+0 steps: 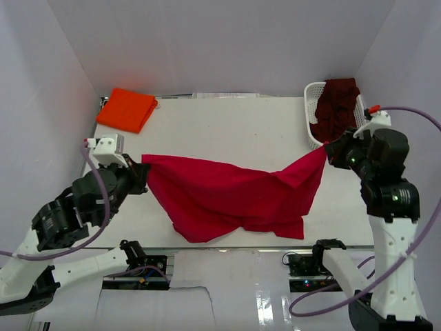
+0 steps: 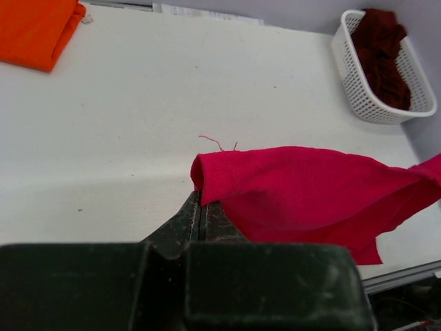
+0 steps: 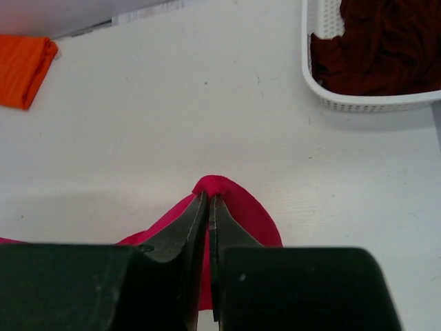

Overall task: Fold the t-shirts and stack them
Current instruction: Flatten out the tshirt

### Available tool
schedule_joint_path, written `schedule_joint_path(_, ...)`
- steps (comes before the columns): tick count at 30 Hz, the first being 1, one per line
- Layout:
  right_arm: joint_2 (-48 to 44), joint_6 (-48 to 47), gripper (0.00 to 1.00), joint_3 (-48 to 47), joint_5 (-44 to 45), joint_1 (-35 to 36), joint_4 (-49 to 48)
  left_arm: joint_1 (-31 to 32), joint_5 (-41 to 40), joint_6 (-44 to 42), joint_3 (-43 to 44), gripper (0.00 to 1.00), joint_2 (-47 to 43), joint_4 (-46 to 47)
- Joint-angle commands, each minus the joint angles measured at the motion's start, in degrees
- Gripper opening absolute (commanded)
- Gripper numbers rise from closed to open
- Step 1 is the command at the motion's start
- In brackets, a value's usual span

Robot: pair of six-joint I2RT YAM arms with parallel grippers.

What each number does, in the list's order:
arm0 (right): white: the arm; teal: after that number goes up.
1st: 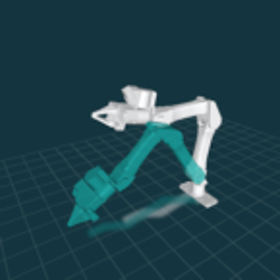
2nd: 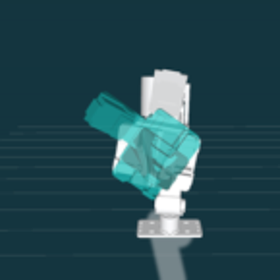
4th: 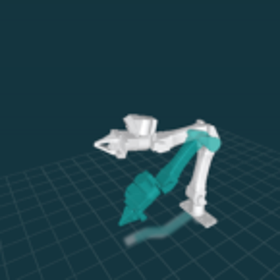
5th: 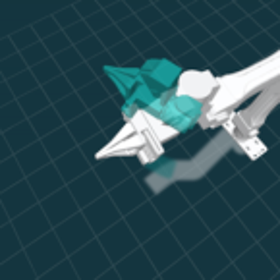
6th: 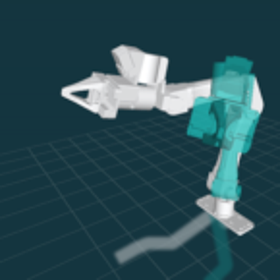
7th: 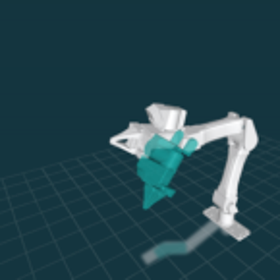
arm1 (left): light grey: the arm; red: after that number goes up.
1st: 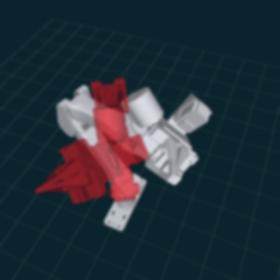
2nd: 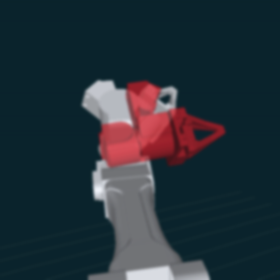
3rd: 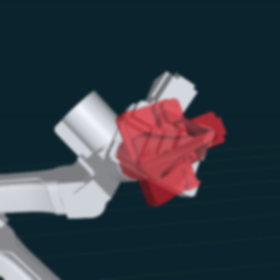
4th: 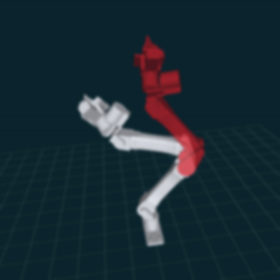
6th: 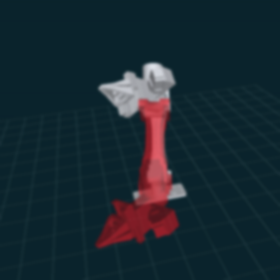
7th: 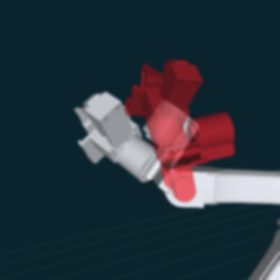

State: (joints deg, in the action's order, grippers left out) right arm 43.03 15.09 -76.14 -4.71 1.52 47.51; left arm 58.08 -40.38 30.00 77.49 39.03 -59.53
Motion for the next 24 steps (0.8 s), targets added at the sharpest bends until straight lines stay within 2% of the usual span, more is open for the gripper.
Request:
schedule_joint_path(1, 6.4, 2.0, 0.08, 4.9, -4.4, -0.1, -5.5, 0.2, -2.9, -0.5, -7.5, 0.00, 2.8, 5.7)
schedule_joint_path(7, 9.0, 1.4, 0.08, 6.9, -3.3, 0.0, -8.0, -0.9, 3.5, 2.0, -19.8, 0.00, 4.8, 14.3)
schedule_joint_path(10, 10.8, 0.9, 0.08, 6.0, -3.0, 0.0, -8.3, -9.3, 15.0, -0.7, -23.8, 0.00, 7.5, 19.9)
schedule_joint_path(11, 11.3, 0.8, 0.08, 5.9, -3.0, 0.0, -8.4, -16.9, 19.4, -1.9, -24.7, 0.00, 7.8, 21.7)
schedule_joint_path(12, 11.6, 0.7, 0.08, 5.9, -3.0, 0.0, -8.7, -20.9, 27.9, -3.1, -25.5, 0.00, 8.2, 23.0)
schedule_joint_path(14, 12.3, 0.6, 0.08, 6.0, -3.0, 0.0, -9.0, -29.0, 34.1, -6.1, -27.1, 0.00, 9.9, 25.9)
schedule_joint_path(17, 13.6, 0.4, 0.08, 6.4, -3.0, 0.0, -9.7, -36.5, 41.0, -9.1, -26.3, 0.00, 14.7, 27.9)
schedule_joint_path(19, 14.6, 0.5, 0.08, 6.7, -3.6, 0.0, -10.2, -40.3, 48.4, -10.3, -25.8, 0.00, 17.0, 30.4)
schedule_joint_path(20, 15.8, 0.6, 0.08, 7.1, -3.9, 0.0, -10.8, -44.3, 50.9, -10.5, -24.9, 0.00, 20.4, 31.1)
schedule_joint_path(22, 17.6, 0.6, 0.08, 7.2, -4.7, 0.1, -11.4, -48.0, 55.9, -10.6, -24.0, 0.00, 24.2, 32.9)
schedule_joint_path(24, 20.8, 0.6, 0.08, 7.6, -5.0, 0.1, -12.3, -48.9, 57.3, -10.7, -22.3, 0.00, 29.8, 34.0)
